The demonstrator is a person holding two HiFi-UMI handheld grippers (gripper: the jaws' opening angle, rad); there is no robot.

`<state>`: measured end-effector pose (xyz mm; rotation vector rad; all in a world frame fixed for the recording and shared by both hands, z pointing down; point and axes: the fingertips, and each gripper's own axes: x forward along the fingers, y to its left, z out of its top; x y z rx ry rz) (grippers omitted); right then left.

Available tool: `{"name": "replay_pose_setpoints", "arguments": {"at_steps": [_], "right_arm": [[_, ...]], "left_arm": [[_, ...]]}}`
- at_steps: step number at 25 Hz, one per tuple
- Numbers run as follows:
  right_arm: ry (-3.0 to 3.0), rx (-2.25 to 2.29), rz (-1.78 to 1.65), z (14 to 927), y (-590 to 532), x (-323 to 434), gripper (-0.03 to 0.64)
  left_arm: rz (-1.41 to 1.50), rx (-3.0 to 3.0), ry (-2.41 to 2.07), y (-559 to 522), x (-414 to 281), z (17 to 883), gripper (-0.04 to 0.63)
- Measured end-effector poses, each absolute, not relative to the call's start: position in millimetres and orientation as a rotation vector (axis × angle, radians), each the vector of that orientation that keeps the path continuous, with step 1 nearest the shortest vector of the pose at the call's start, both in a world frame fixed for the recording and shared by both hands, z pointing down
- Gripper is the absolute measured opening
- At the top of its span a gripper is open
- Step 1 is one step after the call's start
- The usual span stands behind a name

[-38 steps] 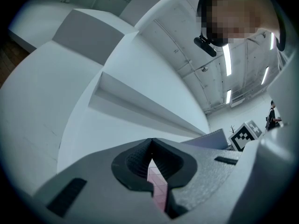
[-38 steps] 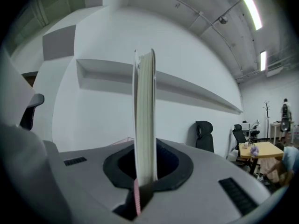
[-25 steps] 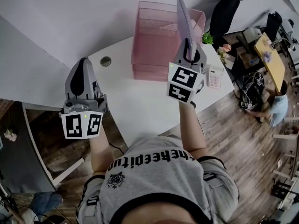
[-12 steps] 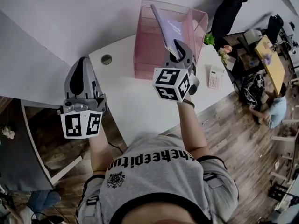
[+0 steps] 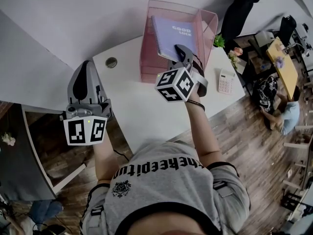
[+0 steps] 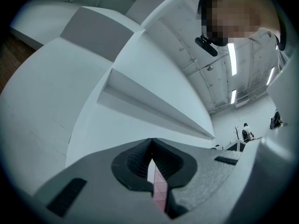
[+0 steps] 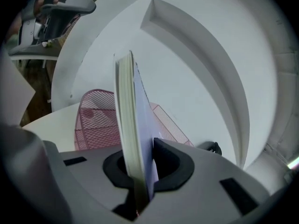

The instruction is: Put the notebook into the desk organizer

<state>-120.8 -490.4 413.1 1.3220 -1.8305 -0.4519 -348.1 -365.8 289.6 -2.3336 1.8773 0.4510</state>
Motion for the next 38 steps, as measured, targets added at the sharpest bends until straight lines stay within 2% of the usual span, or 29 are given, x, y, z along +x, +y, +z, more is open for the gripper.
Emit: {"name": "replay_pose_setpoints", "arguments": {"at_steps": [9, 18, 27, 38], "right_arm": [[-1.797, 1.212, -0.445, 423, -504, -122, 0.044], [-1.887, 1.091, -0.292, 435, -505, -129, 0.061], [-2.030, 0.938, -0.112, 439, -496, -137, 0.168], [-2.119, 0.842, -0.020, 439, -487, -140, 0.237]], "left_arm": [[0.452, -2.348, 1.878, -367, -348, 293, 0.003], [0.456, -2.365, 1.872, -369, -347, 294, 0.003], [0.459, -2.374, 1.871, -371, -346, 295, 0.003], [0.467, -2.377, 1.872, -370, -346, 295, 0.003]]}}
